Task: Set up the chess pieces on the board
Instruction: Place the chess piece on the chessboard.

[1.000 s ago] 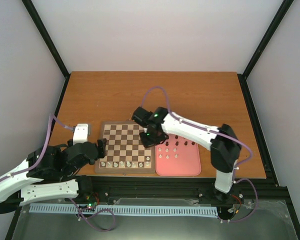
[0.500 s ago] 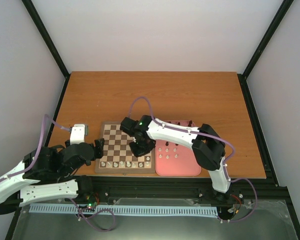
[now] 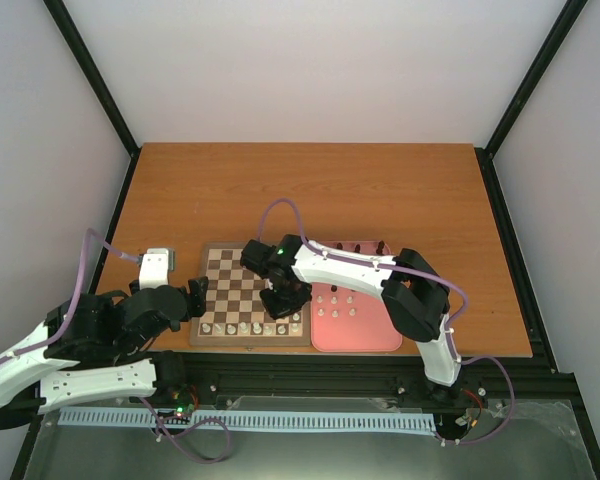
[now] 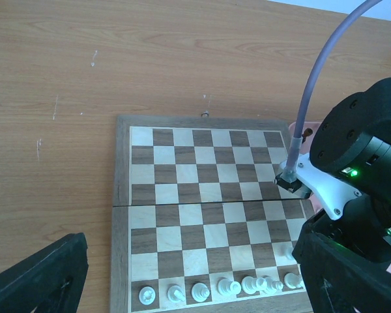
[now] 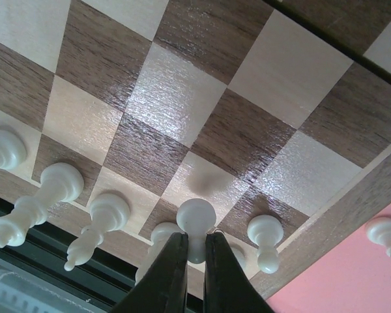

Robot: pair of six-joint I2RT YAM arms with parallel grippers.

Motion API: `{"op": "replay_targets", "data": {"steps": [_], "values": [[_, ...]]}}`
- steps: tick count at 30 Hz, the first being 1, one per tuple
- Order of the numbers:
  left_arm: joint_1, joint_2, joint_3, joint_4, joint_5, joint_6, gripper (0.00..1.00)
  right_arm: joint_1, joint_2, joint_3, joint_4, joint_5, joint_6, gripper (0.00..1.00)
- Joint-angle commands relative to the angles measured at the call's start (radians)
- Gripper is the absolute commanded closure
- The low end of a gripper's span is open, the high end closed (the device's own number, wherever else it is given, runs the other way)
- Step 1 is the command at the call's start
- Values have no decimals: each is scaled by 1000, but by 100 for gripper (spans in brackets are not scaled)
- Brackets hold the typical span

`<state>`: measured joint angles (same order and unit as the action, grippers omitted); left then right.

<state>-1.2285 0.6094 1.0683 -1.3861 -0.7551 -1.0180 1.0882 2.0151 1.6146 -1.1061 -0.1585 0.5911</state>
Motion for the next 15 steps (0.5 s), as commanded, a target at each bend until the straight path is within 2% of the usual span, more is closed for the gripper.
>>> {"op": "replay_targets", "data": {"steps": [1,15], "values": [[6,-8,8,-9,-10,1,0,11,21,7,3,-10,-6,97],[6,-8,7,-13,-10,-8,0,11,43,4,5,-13,-15,95]]}}
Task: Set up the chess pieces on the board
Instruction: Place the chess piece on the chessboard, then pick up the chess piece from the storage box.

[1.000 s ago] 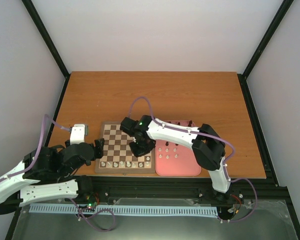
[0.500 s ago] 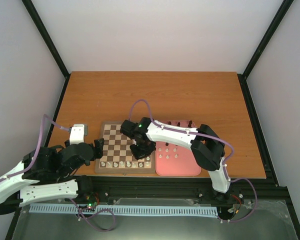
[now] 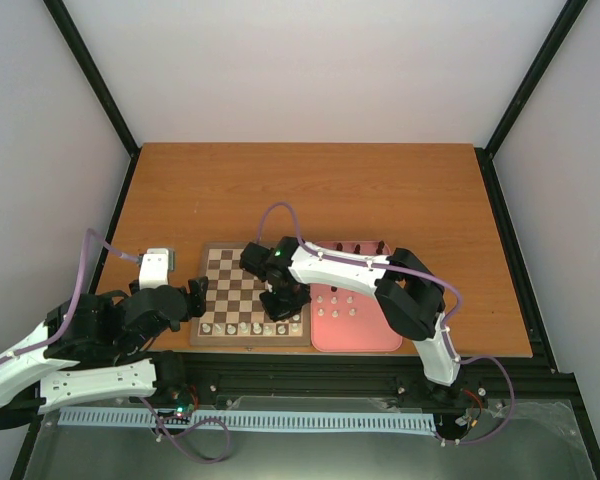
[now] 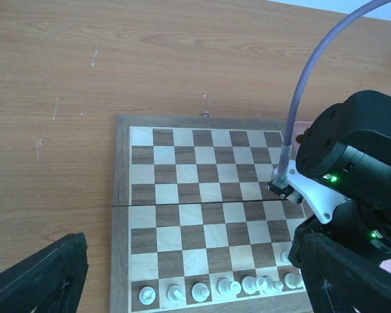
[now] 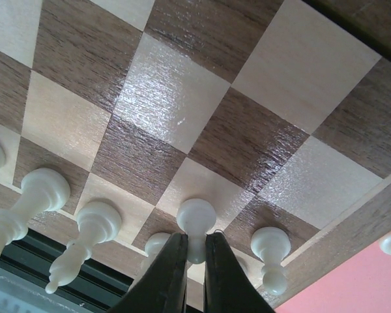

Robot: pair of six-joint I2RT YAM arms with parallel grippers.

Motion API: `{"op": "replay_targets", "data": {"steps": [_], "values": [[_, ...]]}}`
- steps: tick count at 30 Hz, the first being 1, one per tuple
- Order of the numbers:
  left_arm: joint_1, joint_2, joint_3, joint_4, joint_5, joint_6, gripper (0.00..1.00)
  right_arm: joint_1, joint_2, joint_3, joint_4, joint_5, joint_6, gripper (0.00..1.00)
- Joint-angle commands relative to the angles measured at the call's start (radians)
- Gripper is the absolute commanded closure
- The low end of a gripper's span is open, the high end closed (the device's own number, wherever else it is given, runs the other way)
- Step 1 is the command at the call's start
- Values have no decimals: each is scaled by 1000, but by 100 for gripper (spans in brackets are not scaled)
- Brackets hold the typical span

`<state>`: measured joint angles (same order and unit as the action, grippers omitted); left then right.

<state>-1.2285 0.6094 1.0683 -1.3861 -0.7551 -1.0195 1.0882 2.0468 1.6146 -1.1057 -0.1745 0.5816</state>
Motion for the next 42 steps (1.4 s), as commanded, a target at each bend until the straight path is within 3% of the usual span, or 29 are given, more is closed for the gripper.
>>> {"op": "replay_targets", "data": {"steps": [1,7,21,23,32,42], "values": [[6,-8,7,-13,-10,-7,0,11,12,7,4,5,-5,91],[6,-7,7,-9,-10,0,0,11,3,27,2,24,-6,74],[6,10,13,3,-10,17,0,0,-44,154,-51,125,-3,67],[6,13,15,5,-10,19,0,-21,-92,115,-53,152,11,64],[6,31,6,33,1,33,0,-207,-381,-337,2,168,33,64],[6,70,9,64,21,53,0,-269,-419,-532,92,128,26,66]]}}
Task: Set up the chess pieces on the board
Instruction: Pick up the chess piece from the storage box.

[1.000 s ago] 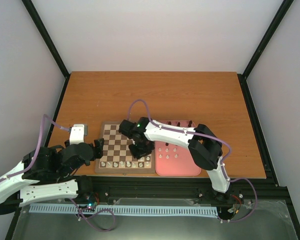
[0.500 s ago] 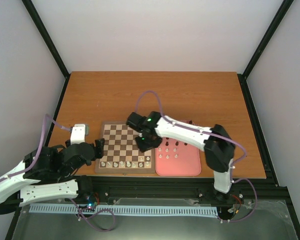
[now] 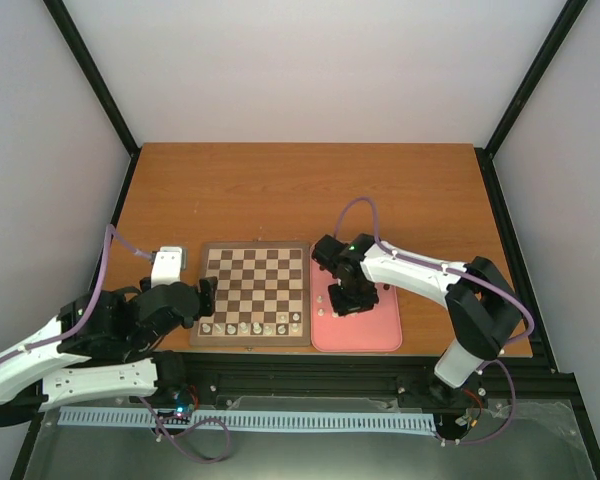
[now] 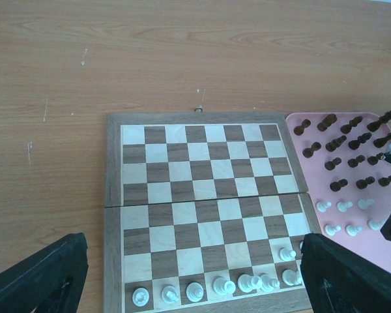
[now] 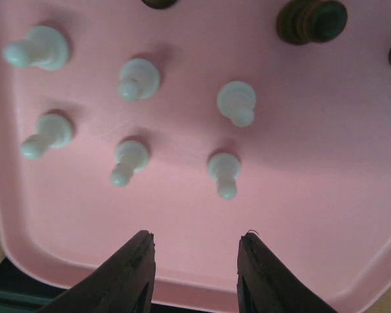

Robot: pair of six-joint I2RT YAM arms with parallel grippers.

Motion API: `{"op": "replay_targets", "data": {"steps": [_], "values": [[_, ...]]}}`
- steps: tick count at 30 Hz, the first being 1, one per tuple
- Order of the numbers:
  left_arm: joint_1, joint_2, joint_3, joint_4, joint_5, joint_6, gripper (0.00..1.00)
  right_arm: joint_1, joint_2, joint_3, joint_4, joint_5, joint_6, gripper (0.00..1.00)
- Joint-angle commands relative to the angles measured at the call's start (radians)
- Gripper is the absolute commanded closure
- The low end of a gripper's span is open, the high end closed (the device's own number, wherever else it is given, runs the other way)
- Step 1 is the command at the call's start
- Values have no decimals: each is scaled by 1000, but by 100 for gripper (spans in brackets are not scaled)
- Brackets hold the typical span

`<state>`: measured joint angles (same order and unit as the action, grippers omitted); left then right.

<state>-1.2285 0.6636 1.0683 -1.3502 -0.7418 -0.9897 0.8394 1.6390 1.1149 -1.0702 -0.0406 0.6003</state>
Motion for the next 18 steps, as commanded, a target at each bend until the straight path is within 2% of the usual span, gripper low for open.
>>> {"op": "replay_targets", "data": {"steps": [1,10,18], "values": [[5,16,9,29,9,23,0,-24,-8,-38,61,-5,5,66],[5,14,10,13,8,6,0,-55,24,-71,104,-3,-34,66],[6,19,12,13,1,-3,0,-75,44,-86,120,-1,-59,73]]}}
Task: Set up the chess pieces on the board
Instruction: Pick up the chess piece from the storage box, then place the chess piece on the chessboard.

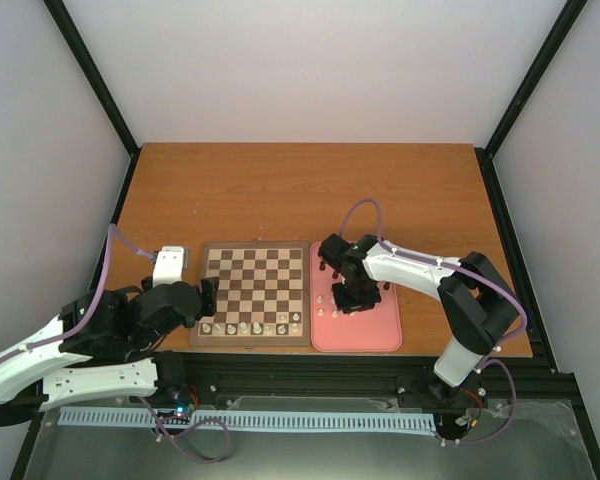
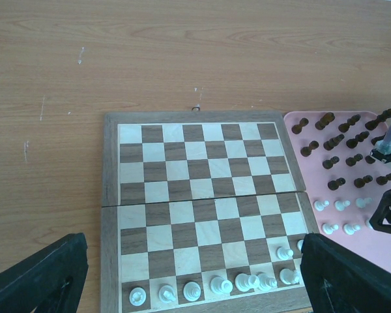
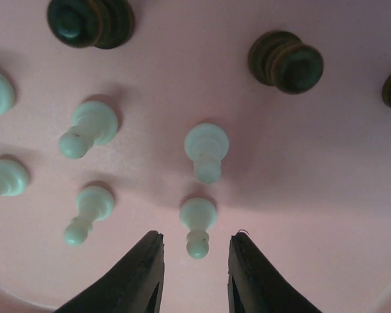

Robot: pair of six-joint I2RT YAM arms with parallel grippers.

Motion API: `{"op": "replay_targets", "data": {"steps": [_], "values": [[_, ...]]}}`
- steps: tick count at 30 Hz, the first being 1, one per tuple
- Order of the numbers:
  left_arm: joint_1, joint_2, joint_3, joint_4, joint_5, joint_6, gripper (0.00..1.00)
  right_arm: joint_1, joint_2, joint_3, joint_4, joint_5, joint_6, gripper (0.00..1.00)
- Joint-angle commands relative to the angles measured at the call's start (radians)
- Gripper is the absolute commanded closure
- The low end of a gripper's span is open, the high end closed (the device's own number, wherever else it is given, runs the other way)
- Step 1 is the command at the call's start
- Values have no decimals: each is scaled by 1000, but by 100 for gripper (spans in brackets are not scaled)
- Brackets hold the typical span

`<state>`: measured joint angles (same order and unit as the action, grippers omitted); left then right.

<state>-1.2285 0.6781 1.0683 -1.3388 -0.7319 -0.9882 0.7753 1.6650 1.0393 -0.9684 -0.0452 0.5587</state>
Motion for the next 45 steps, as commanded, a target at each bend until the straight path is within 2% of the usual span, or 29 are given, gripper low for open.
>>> {"op": "replay_targets", "data": {"steps": [1,8,15,22,27,31,40,45], "values": [[6,6,11,1,-8,-5,0,-13,20,-10,20,2,-19,73],[6,14,10,7,-6,0,0,-13,26,-16,29,-7,-25,78],[6,11,10,5,-4,5,0,-14,38,-15,31,-8,-30,95],[6,8,10,5,0,11,0,-13,-12,32,-39,20,-19,97],[6,2,6,-1,3,13,0,17,-79,190,-188,13,10,97],[6,-9,2,-1,2,9,0,82,-55,339,-271,-1,30,97],[6,-22,21,-13,-7,13,0,262,248,692,-241,-82,28,97],[6,-51,28,-32,-25,-5,0,320,405,814,-228,-115,15,97]]}}
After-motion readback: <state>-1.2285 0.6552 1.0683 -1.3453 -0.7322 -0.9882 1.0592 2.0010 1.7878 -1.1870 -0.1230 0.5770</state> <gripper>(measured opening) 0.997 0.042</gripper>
